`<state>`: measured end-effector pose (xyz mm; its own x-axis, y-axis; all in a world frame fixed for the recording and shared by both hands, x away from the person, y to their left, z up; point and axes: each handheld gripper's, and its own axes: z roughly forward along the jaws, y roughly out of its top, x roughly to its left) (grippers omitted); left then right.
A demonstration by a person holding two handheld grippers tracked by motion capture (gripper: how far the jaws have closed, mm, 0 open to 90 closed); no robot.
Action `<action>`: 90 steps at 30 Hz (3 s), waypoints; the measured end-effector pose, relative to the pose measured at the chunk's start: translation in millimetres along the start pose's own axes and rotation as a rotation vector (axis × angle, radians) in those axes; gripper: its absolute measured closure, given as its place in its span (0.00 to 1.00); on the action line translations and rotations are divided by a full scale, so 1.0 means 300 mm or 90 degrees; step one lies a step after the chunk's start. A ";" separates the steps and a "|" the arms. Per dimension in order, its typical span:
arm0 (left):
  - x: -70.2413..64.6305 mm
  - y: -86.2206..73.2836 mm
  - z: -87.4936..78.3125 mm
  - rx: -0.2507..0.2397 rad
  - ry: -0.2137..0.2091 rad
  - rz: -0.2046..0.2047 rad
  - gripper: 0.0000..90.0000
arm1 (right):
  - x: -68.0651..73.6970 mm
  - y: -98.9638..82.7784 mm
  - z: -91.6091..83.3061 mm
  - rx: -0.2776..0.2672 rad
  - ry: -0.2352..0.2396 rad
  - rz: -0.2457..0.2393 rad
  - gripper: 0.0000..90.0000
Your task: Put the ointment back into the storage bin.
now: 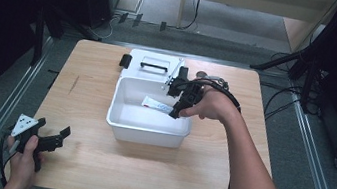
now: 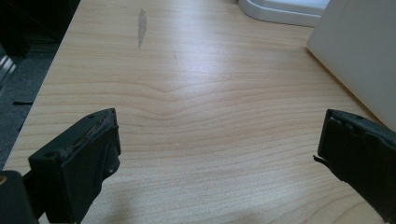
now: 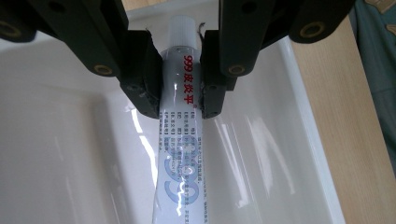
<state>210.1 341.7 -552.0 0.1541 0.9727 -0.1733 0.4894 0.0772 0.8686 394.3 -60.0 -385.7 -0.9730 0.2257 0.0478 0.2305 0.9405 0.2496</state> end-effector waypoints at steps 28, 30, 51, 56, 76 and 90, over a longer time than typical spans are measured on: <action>0.000 -0.001 -0.001 -0.001 0.000 -0.002 0.00 | 0.018 -0.017 0.123 0.074 0.022 -0.050 0.79; 0.000 -0.001 -0.001 -0.001 0.000 -0.002 0.00 | 0.020 -0.016 0.132 0.079 0.021 -0.050 0.79; 0.000 0.000 -0.001 0.000 0.000 -0.001 0.00 | 0.039 -0.014 0.156 0.113 0.003 -0.074 0.73; 0.000 0.000 -0.001 0.001 0.000 -0.001 0.00 | 0.039 -0.014 0.155 0.114 0.003 -0.077 0.71; 0.000 0.000 0.000 0.002 0.002 -0.003 0.00 | 0.046 -0.012 -0.067 0.043 -0.036 -0.047 0.76; 0.000 0.001 -0.001 0.003 0.003 -0.002 0.00 | 0.013 -0.165 -0.184 0.013 -0.056 0.013 0.76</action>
<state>210.1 341.7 -551.8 0.1491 0.9734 -0.1740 0.4940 0.0791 0.8659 378.4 -119.8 -344.4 -0.9638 0.2648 -0.0323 0.2507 0.9405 0.2293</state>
